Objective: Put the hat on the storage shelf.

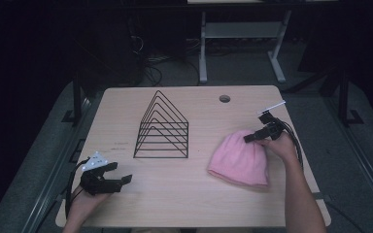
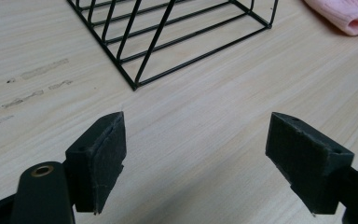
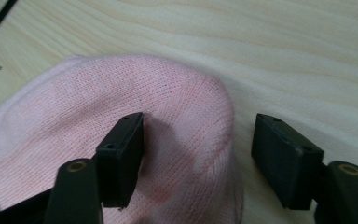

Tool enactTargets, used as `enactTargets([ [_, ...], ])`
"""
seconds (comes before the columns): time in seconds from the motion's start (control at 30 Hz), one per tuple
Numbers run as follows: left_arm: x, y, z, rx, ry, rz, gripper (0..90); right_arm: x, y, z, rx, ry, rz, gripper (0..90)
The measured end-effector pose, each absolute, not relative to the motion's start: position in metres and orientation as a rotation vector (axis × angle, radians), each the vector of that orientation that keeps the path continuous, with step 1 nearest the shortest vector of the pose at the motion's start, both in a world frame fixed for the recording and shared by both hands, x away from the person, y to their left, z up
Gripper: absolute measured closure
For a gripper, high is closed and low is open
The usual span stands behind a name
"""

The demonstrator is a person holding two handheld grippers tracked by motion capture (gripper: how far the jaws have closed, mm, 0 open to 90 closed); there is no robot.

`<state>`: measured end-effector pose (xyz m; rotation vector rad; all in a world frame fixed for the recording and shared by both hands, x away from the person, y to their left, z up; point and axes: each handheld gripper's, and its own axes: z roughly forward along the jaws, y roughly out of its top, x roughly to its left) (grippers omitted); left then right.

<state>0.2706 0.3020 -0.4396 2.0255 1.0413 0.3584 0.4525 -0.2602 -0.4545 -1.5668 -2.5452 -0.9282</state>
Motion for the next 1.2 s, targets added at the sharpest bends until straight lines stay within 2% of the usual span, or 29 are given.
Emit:
enactTargets([
  [0.13,0.271,0.303,-0.44,2.02,1.051,0.356,20.0,0.452,-0.263,-0.456,-1.562,-2.501,-0.969,39.8],
  [0.37,0.27,0.303,-0.44,2.02,1.05,0.359,20.2,0.451,-0.26,-0.457,-1.522,-2.5,-0.975,55.3],
  [0.53,0.27,0.302,-0.44,2.014,1.054,0.356,20.3,0.446,-0.263,-0.457,-1.516,-2.472,-1.036,74.3],
  [0.57,0.27,0.301,-0.44,2.015,1.054,0.356,20.3,0.445,-0.264,-0.456,-1.51,-2.467,-1.058,75.7],
  [0.8,0.269,0.3,-0.441,2.024,1.059,0.356,20.4,0.437,-0.266,-0.447,-1.479,-2.471,-1.143,78.0],
  [1.2,0.269,0.302,-0.441,2.011,1.069,0.359,20.4,0.417,-0.266,-0.41,-1.402,-2.508,-1.293,78.5],
])
